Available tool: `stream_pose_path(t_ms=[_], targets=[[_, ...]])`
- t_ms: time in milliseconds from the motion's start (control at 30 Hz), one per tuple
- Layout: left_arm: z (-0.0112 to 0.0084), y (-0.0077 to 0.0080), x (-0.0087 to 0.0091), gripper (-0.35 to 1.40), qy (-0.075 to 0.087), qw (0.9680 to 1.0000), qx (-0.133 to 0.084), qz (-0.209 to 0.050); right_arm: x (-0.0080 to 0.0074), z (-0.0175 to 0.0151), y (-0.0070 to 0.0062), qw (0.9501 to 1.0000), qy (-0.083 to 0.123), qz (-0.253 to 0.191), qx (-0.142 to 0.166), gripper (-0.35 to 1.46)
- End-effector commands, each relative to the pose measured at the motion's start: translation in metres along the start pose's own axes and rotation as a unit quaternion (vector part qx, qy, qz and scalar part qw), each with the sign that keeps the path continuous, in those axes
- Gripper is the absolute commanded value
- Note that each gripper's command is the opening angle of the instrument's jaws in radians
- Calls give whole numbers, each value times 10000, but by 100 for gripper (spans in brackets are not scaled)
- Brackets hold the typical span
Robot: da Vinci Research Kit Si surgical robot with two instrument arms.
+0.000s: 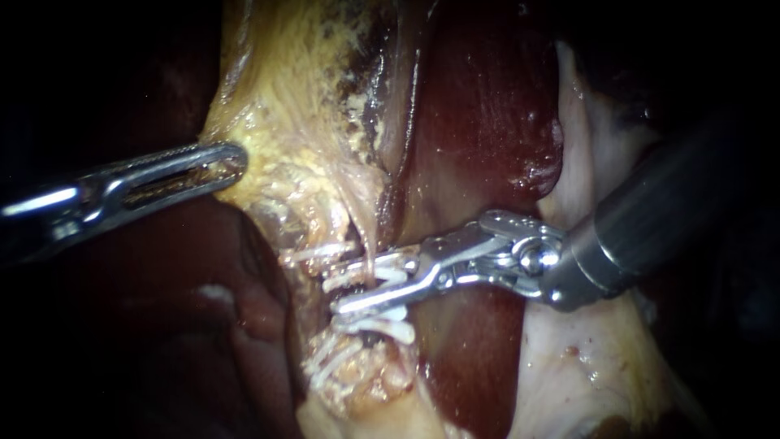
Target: Clipping third clip right tube
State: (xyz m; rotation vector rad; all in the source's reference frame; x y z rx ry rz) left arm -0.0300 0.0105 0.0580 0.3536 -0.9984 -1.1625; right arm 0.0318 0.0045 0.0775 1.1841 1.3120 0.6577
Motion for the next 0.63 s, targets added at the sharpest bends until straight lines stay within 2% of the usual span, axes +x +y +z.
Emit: stream_pose_path(t_ms=[33, 67, 100, 133, 333, 633], targets=[[0, 0, 0, -35, -2, 10000, 0, 0, 0, -1, 1, 10000, 0, 15, -1, 11], [0, 0, 0, -35, -2, 10000, 0, 0, 0, -2, 1, 10000, 9, 46, -12, 1], [0, 0, 0, -35, -2, 10000, -1, 0, 1, -5, 1, 9999, 47, 136, -37, -23], [0, 0, 0, -35, -2, 10000, -1, 0, 1, -7, 1, 9998, 64, 198, -59, -35], [0, 0, 0, -35, -2, 10000, -1, 0, 3, -19, 2, 9988, -56, 385, -284, -35], [0, 0, 0, -35, -1, 10000, 0, 0, 2, -17, 2, 9987, -58, 410, -284, -35]])
